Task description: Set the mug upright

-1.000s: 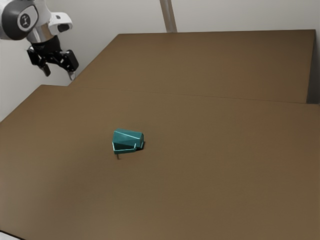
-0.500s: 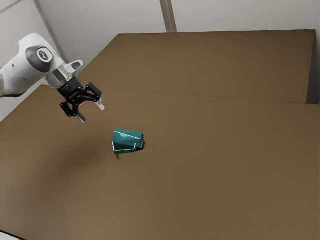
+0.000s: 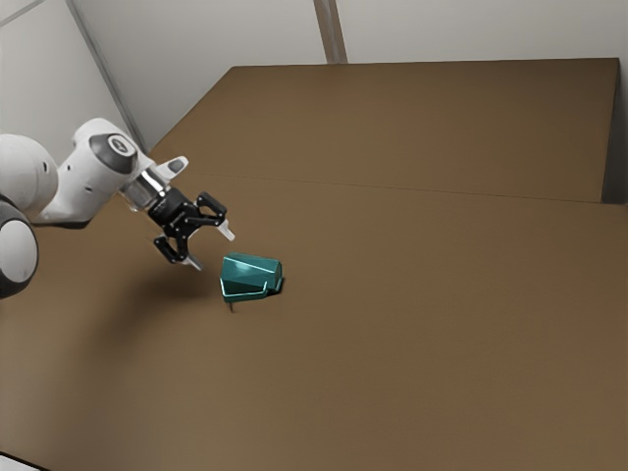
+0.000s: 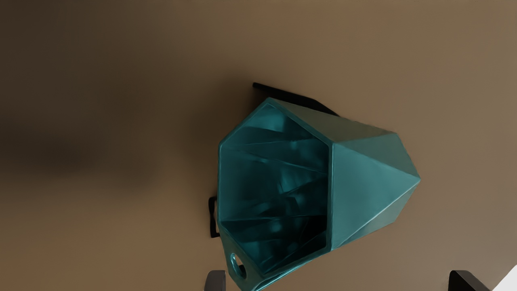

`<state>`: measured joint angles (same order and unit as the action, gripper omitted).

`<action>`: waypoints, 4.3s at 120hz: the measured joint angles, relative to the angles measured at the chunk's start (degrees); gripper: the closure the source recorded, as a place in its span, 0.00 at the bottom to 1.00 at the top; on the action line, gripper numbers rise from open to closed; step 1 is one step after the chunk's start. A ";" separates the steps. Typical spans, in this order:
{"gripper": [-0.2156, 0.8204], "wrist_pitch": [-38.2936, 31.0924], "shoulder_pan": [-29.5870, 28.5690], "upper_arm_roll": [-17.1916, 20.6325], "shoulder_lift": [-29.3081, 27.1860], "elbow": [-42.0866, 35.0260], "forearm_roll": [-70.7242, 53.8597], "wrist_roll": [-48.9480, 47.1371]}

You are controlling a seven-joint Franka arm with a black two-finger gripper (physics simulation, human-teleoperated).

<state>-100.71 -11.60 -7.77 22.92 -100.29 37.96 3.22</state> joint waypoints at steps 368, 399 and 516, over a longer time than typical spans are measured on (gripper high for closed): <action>0.97 -34.64 9.10 12.14 -18.69 -26.56 -36.04 -19.54; 0.96 -35.01 9.57 12.14 -17.83 -26.53 -36.23 -20.87; 0.22 -14.84 11.82 11.89 -25.43 -7.94 -39.89 -17.70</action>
<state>-115.54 0.22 4.12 -2.50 -108.23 -1.93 -14.48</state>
